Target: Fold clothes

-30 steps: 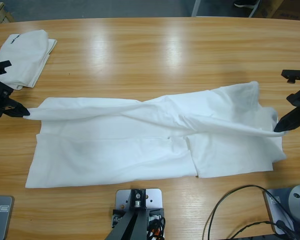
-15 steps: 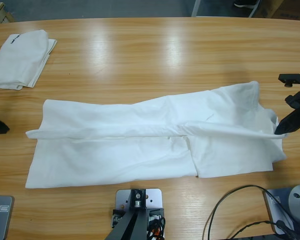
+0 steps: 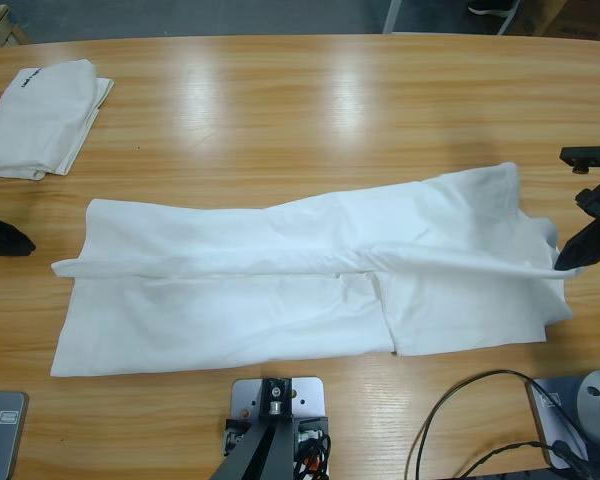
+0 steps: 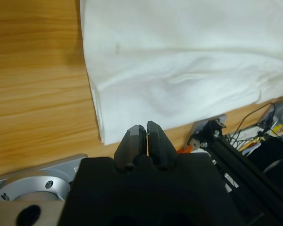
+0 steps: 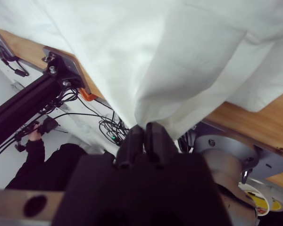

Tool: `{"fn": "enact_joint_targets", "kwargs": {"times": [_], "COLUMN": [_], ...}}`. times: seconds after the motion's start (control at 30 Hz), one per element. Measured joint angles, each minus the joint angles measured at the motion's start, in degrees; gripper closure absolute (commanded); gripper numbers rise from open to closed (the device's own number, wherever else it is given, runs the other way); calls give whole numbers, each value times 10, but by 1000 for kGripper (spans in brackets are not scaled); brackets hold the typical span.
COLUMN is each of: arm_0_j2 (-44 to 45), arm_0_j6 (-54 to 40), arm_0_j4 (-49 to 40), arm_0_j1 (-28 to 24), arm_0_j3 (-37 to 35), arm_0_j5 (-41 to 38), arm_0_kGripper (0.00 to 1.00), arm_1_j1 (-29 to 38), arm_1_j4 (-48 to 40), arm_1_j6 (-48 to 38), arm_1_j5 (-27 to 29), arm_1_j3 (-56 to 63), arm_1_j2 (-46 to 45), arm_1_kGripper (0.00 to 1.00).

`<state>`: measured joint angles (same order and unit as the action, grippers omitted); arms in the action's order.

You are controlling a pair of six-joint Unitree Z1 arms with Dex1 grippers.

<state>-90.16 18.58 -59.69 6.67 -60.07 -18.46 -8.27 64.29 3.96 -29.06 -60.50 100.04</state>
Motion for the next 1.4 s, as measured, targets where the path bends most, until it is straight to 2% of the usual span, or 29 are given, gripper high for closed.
{"fn": "enact_joint_targets", "kwargs": {"times": [0.03, 0.07, 0.1, 0.3, 0.47, 0.53, 0.6, 0.63, 0.8, 0.87, 0.93, 1.1, 1.17, 1.27, 1.4], "arm_0_j2": [-3, -4, -5, -6, -19, -24, -30, -34, -45, -45, -43, -37, -31, -22, -21], "arm_0_j6": [1, 1, 1, 1, 1, 1, 1, 1, 13, 20, 25, 35, 37, 39, 46], "arm_0_j4": [0, 0, 0, 0, 0, 0, 0, 0, 0, 0, 0, 0, 0, 0, 0], "arm_0_j1": [0, 0, 0, 7, 10, 14, 22, 29, 61, 68, 77, 101, 104, 108, 116], "arm_0_j3": [-3, -6, -7, -20, -26, -27, -30, -33, -45, -51, -53, -48, -48, -48, -48], "arm_0_j5": [5, 12, 18, 25, 25, 24, 24, 24, 27, 40, 54, 69, 70, 71, 71], "arm_0_kGripper": [523, 522, 520, 520, 520, 520, 520, 520, 520, 520, 520, 520, 520, 520, 520], "arm_1_j1": [0, 0, 0, 0, 0, 0, 1, 5, 70, 105, 141, 195, 203, 208, 211], "arm_1_j4": [1, 2, 4, 15, 21, 20, 20, 19, -14, -22, -40, -211, -301, -412, -456], "arm_1_j6": [-2, -5, -9, -53, -67, -58, -28, -14, 72, 79, 52, -70, -92, -107, -111], "arm_1_j5": [2, 7, 15, 75, 96, 82, 43, 30, 24, 27, 27, 85, 110, 131, 133], "arm_1_j3": [0, 0, 0, 0, -6, -20, -41, -51, -69, -77, -81, 5, 65, 145, 176], "arm_1_j2": [0, 0, 0, 4, -10, -19, -19, -18, 8, 23, 25, 19, 19, 19, 5], "arm_1_kGripper": [841, 156, 0, 0, 43, 62, 282, 308, 308, 308, 312, 395, 483, 487, 487]}}
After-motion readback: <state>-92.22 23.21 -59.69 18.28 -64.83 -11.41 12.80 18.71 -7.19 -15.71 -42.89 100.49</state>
